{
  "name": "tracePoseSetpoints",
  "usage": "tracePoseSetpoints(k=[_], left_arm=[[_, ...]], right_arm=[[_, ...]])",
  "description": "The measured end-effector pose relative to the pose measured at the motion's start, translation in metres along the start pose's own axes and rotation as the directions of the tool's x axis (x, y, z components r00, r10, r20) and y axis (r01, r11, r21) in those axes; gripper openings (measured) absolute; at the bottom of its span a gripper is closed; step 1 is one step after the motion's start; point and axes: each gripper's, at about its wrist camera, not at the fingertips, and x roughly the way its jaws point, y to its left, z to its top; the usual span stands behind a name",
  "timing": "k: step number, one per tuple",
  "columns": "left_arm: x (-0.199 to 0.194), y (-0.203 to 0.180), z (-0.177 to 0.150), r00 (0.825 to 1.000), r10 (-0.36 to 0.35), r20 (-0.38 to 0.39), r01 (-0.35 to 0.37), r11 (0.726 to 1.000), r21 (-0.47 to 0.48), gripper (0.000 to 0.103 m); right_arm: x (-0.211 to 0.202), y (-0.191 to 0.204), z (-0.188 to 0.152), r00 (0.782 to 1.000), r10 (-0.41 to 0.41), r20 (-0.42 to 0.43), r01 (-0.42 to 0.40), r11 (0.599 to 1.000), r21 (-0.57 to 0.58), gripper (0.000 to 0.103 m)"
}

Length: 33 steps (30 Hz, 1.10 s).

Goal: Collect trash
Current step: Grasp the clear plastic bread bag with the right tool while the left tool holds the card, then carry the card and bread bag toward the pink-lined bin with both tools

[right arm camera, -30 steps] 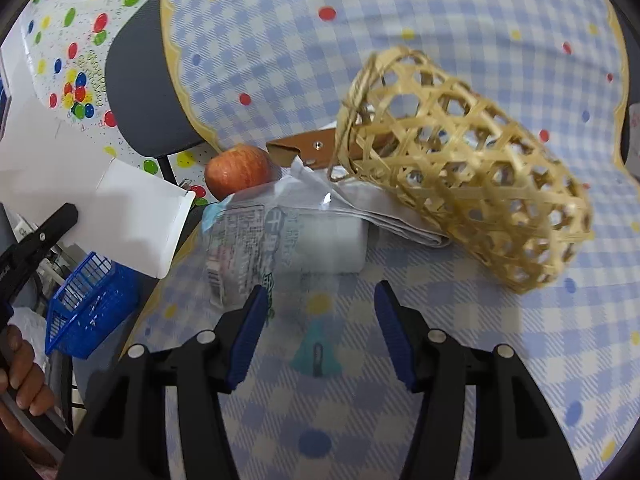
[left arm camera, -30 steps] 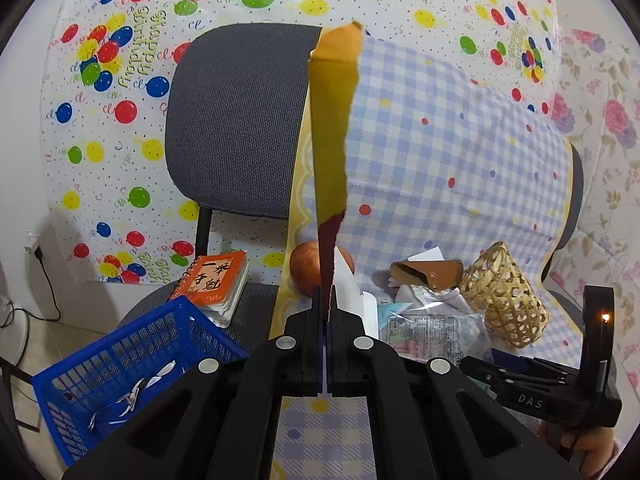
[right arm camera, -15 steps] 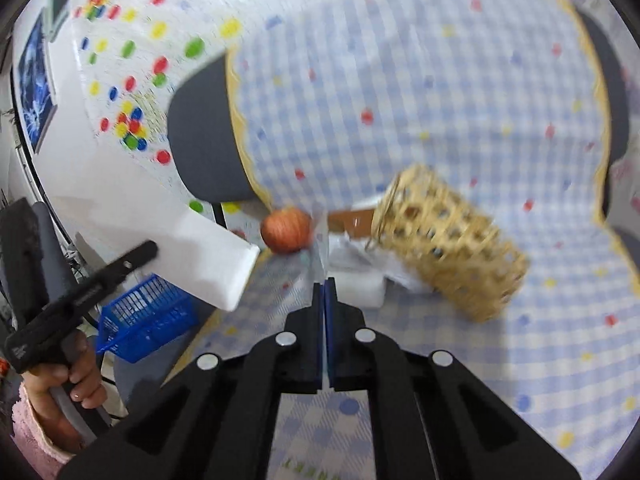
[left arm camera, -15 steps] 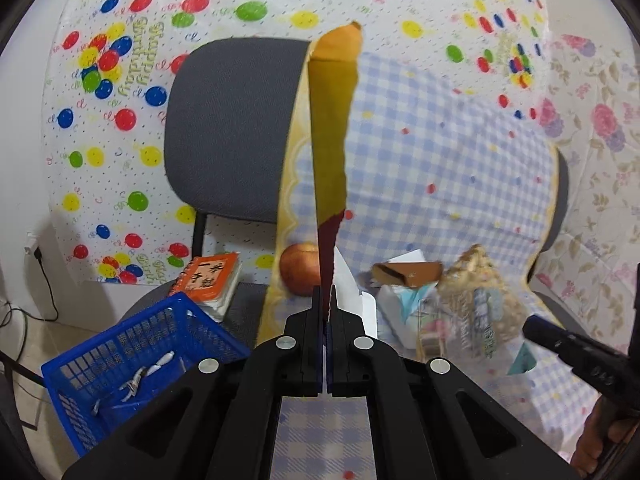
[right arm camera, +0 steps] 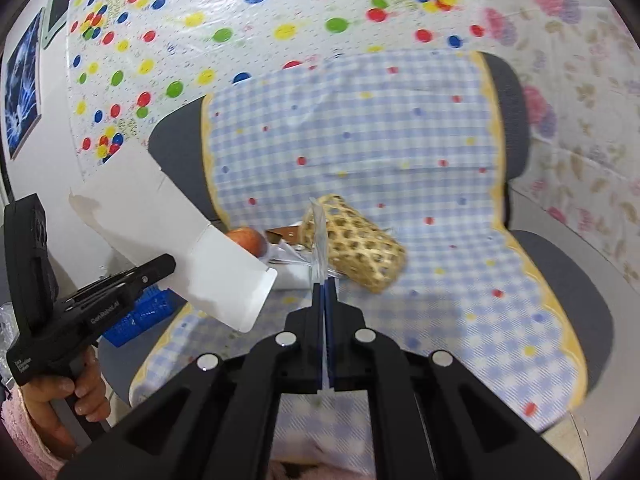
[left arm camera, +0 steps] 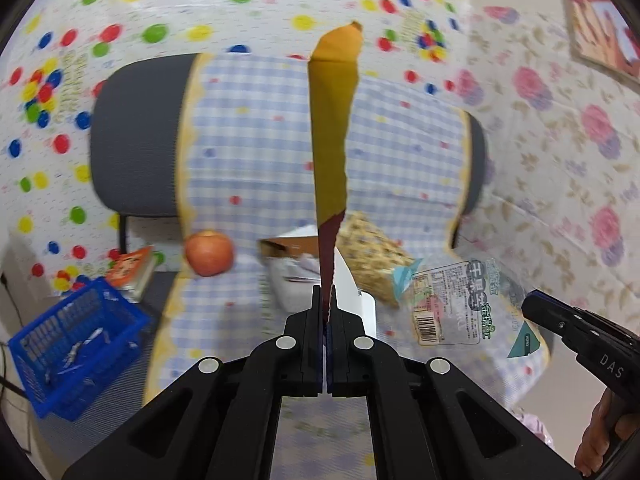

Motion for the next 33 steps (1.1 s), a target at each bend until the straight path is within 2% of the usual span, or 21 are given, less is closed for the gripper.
tracePoseSetpoints(k=[7, 15, 21, 27, 33], left_arm=[[-0.007, -0.049, -0.013, 0.994, -0.113, -0.005, 0.113, 0.991, 0.073, 0.001], [-0.014, -0.092, -0.031, 0.971, -0.238, -0.039, 0.241, 0.962, 0.126, 0.001], [-0.017, -0.138, -0.052, 0.934, -0.345, -0.090, 0.356, 0.918, 0.174, 0.001], [-0.016, -0.199, -0.081, 0.878, -0.449, -0.169, 0.478, 0.842, 0.249, 0.001], [-0.007, -0.240, -0.110, 0.833, -0.485, -0.265, 0.548, 0.786, 0.287, 0.001]], right_arm=[[-0.052, -0.031, -0.020, 0.995, -0.097, 0.035, 0.095, 0.994, 0.063, 0.002], [-0.114, -0.064, -0.048, 0.963, -0.260, 0.065, 0.251, 0.960, 0.125, 0.002], [-0.151, -0.084, -0.081, 0.925, -0.378, 0.027, 0.369, 0.915, 0.166, 0.002], [-0.188, -0.105, -0.116, 0.879, -0.475, -0.030, 0.469, 0.855, 0.223, 0.002], [-0.209, -0.124, -0.147, 0.840, -0.535, -0.094, 0.538, 0.796, 0.278, 0.002]])
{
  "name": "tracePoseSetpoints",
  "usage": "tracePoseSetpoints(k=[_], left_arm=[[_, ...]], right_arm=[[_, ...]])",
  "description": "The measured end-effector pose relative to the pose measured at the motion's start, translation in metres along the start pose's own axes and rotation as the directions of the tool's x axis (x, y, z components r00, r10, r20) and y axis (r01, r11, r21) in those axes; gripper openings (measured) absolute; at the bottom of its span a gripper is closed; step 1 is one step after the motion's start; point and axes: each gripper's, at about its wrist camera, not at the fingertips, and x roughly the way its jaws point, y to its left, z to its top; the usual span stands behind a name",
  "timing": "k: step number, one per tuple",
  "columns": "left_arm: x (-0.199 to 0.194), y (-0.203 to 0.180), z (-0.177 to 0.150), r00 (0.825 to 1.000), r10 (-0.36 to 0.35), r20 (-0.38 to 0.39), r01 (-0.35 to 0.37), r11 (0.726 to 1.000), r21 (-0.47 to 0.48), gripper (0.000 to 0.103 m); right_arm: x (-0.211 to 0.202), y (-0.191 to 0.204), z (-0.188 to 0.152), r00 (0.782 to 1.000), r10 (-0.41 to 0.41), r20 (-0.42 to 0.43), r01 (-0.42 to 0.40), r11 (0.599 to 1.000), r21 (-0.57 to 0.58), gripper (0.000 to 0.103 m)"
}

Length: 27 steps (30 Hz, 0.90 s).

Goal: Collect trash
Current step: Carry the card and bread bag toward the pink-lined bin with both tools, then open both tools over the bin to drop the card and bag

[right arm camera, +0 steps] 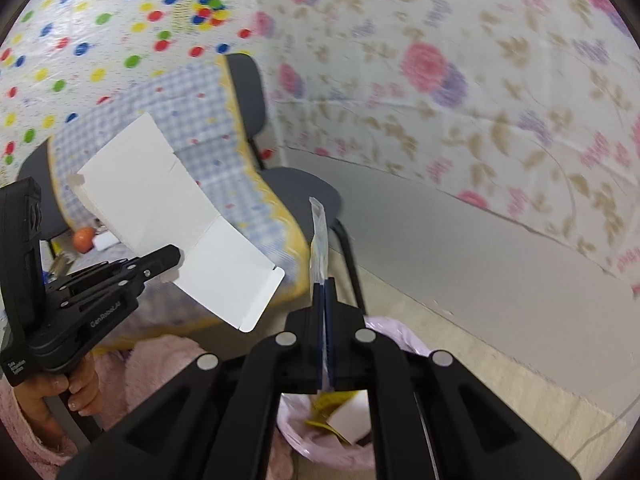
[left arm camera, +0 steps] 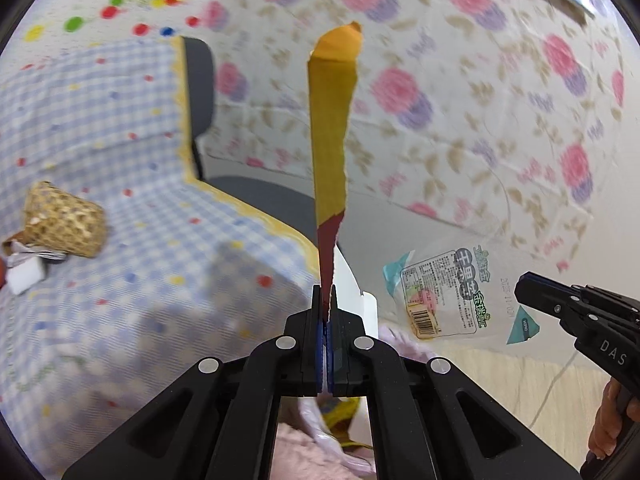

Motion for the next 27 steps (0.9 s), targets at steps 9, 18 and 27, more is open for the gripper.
tracePoseSetpoints(k=[9, 18, 27], left_arm=[[0.045, -0.027, -0.018, 0.990, -0.052, -0.132, 0.057, 0.998, 0.030, 0.001], [0.081, -0.036, -0.020, 0.977, -0.089, -0.193, 0.095, 0.995, 0.022, 0.003], [0.077, -0.019, -0.016, 0.983, -0.032, -0.182, 0.033, 0.999, 0.000, 0.048]], right_arm=[[0.014, -0.029, -0.024, 0.994, -0.049, -0.093, 0.054, 0.997, 0.053, 0.002], [0.054, -0.046, -0.037, 0.987, -0.038, -0.155, 0.052, 0.995, 0.087, 0.002], [0.056, -0.051, -0.035, 0.984, -0.029, -0.173, 0.049, 0.993, 0.109, 0.013]])
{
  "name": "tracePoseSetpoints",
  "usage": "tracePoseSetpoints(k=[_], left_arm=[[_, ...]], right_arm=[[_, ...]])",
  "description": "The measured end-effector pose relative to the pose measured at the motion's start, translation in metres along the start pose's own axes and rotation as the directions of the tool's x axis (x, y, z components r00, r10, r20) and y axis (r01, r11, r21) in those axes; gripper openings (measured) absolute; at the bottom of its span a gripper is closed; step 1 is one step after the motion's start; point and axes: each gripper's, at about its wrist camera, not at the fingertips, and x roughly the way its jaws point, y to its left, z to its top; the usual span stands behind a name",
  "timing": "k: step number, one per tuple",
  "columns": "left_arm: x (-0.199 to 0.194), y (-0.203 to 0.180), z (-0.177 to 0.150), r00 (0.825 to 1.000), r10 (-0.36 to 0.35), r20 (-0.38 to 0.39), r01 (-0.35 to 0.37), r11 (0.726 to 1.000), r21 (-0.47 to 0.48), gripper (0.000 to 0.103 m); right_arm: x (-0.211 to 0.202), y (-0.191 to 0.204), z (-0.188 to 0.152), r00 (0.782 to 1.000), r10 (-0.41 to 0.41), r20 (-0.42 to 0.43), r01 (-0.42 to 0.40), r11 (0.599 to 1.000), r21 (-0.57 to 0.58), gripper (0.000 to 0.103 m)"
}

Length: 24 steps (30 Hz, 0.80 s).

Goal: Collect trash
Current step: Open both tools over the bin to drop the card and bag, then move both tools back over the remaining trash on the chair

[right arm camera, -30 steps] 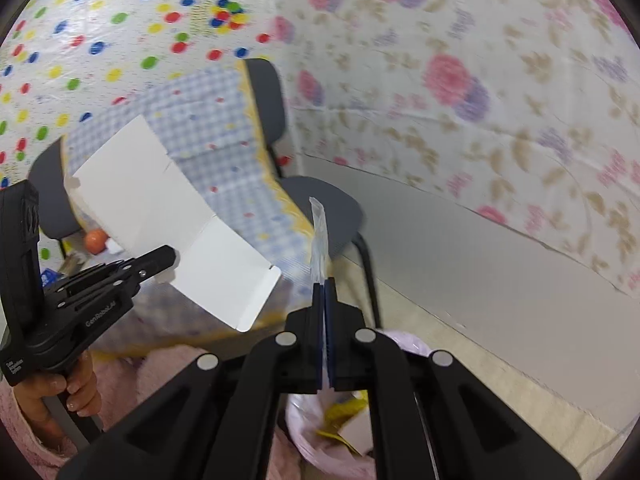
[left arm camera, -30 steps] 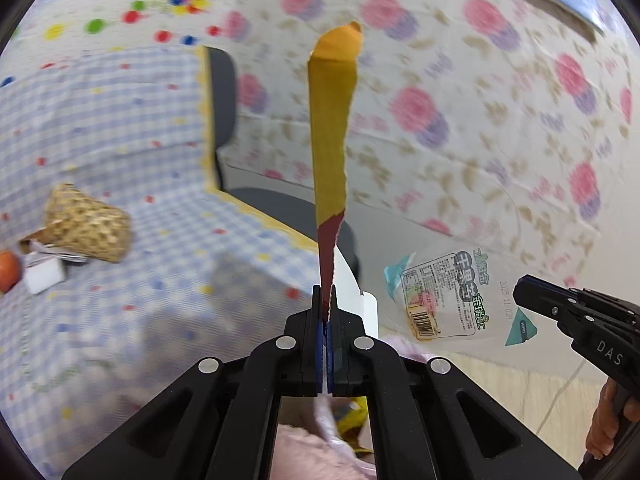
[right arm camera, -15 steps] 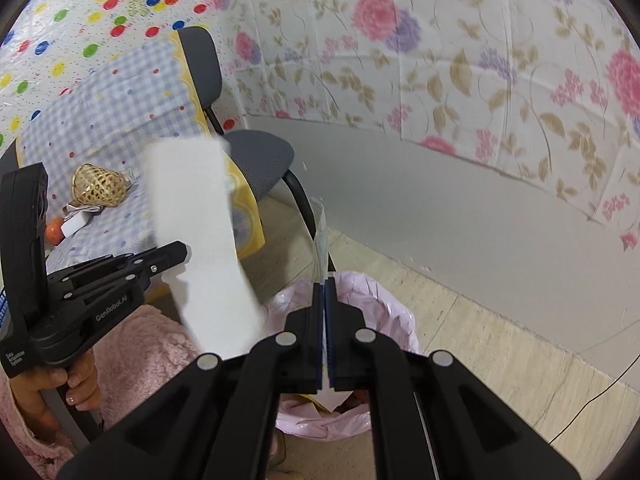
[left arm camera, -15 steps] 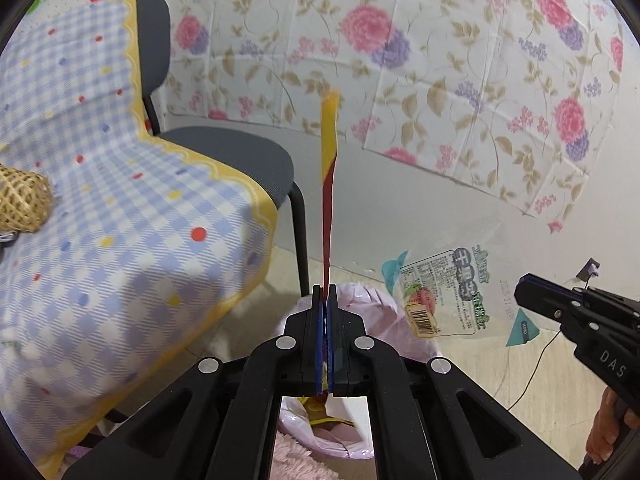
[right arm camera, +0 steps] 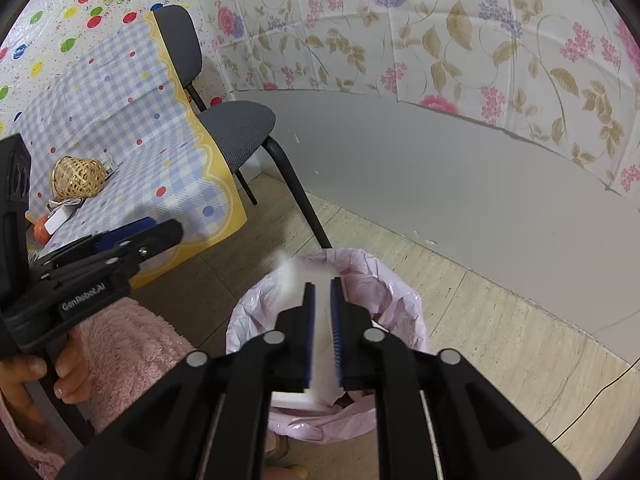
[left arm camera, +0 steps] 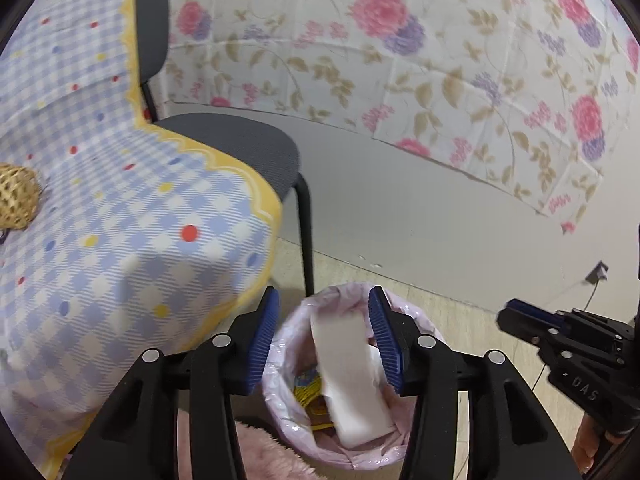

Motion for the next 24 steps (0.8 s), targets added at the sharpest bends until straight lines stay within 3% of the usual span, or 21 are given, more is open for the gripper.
tracePoseSetpoints(k=[3, 7, 11, 16, 24], left_arm=[[-0.014, 0.012, 0.003, 0.999, 0.048, 0.025, -0.048, 0.999, -0.025, 0.056], [-0.041, 0.033, 0.008, 0.990, 0.122, 0.073, -0.118, 0.991, -0.057, 0.056], [-0.064, 0.051, 0.016, 0.978, 0.176, 0.113, -0.166, 0.982, -0.091, 0.056], [-0.096, 0.080, 0.021, 0.953, 0.266, 0.143, -0.247, 0.959, -0.135, 0.056], [-0.141, 0.141, 0.007, 0.909, 0.402, 0.109, -0.366, 0.896, -0.252, 0.058]], right_arm=[[-0.015, 0.005, 0.007, 0.999, 0.009, 0.042, -0.009, 1.000, -0.008, 0.016], [-0.038, 0.020, 0.017, 0.994, 0.026, 0.108, -0.020, 0.999, -0.049, 0.026], [-0.050, 0.043, 0.032, 0.986, 0.068, 0.151, -0.051, 0.992, -0.116, 0.029], [-0.044, 0.080, 0.051, 0.977, 0.163, 0.138, -0.138, 0.975, -0.174, 0.031], [-0.030, 0.162, 0.067, 0.958, 0.277, 0.079, -0.237, 0.913, -0.331, 0.031]])
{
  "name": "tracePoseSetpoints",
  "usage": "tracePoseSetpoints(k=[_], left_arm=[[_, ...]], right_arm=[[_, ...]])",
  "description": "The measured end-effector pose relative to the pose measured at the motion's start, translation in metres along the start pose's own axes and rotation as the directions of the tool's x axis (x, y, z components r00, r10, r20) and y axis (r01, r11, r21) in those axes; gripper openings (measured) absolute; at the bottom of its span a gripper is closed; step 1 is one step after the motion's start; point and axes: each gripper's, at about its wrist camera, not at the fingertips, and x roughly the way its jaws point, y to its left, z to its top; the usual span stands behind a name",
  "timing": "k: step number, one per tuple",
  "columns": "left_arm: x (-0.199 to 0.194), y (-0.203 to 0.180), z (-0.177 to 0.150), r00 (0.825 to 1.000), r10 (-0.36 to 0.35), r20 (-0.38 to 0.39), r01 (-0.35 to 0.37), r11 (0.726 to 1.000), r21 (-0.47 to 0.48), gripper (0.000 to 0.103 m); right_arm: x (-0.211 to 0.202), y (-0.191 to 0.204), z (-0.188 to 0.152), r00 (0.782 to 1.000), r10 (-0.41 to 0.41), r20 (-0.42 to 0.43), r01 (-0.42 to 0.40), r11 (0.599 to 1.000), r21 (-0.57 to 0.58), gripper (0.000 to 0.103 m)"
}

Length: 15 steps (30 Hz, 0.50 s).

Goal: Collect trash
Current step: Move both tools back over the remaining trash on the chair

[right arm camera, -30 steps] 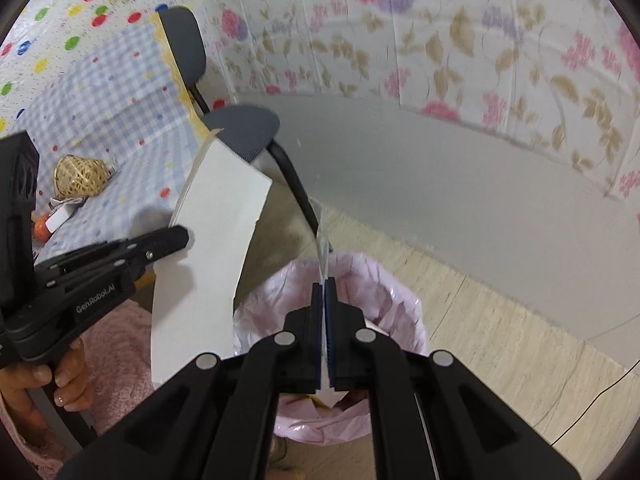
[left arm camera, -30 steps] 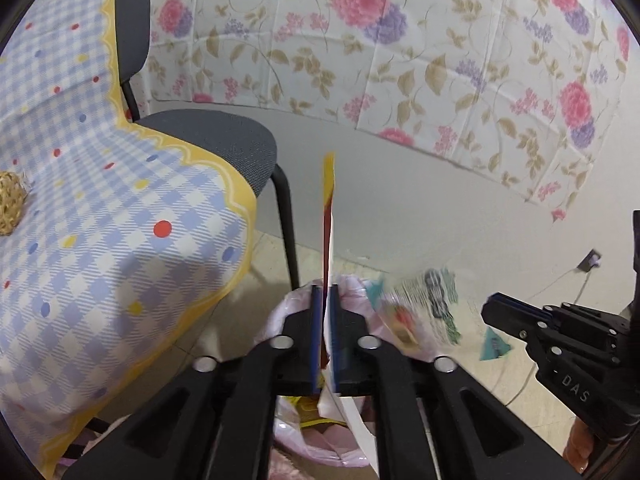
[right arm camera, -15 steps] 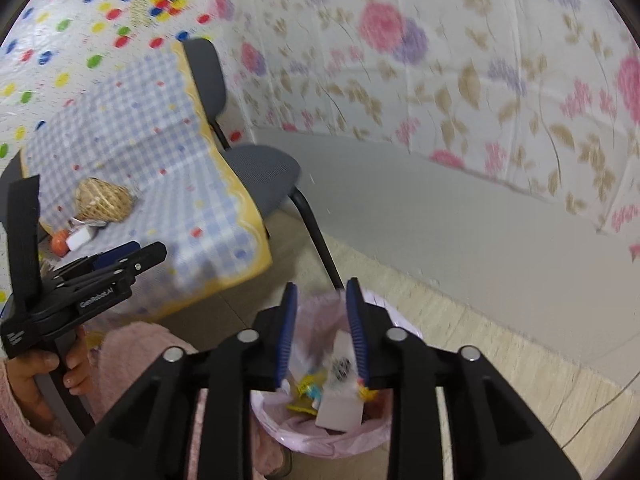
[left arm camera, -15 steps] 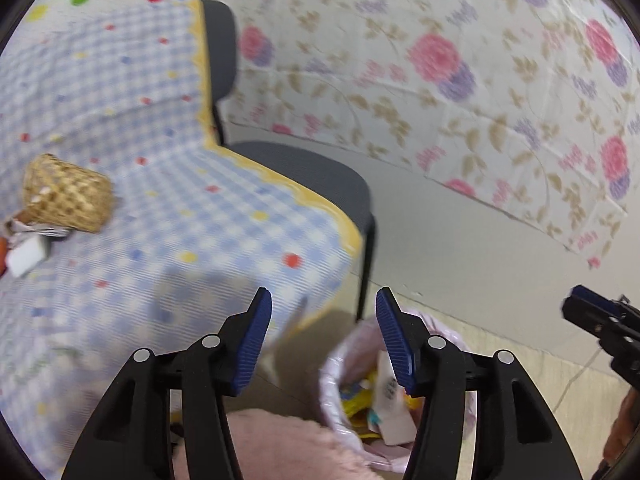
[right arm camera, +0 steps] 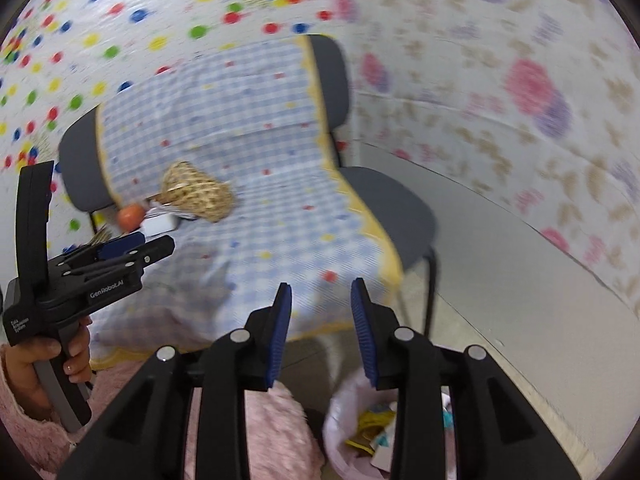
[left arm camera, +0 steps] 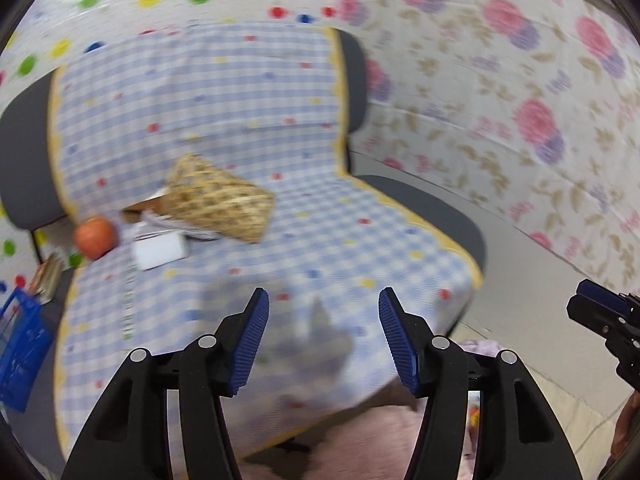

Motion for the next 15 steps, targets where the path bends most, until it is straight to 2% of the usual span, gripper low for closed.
tracePoseSetpoints(k=[10, 11, 13, 15], left_arm=[[-0.016, 0.095, 0.008, 0.989, 0.146, 0.003, -0.144, 0.980, -0.136, 0.059], [-0.016, 0.102, 0.009, 0.988, 0.155, 0.002, -0.153, 0.978, -0.144, 0.059], [-0.016, 0.114, 0.011, 0.985, 0.175, 0.001, -0.172, 0.972, -0.159, 0.063], [-0.016, 0.126, 0.013, 0.981, 0.193, -0.003, -0.190, 0.966, -0.173, 0.064]], right_arm=[[0.034, 0.062, 0.050, 0.992, 0.119, 0.039, -0.116, 0.990, -0.085, 0.034], [0.037, 0.068, 0.054, 0.991, 0.127, 0.039, -0.123, 0.988, -0.098, 0.036], [0.046, 0.082, 0.063, 0.989, 0.144, 0.043, -0.137, 0.982, -0.129, 0.048], [0.054, 0.095, 0.069, 0.987, 0.155, 0.041, -0.146, 0.976, -0.162, 0.051]])
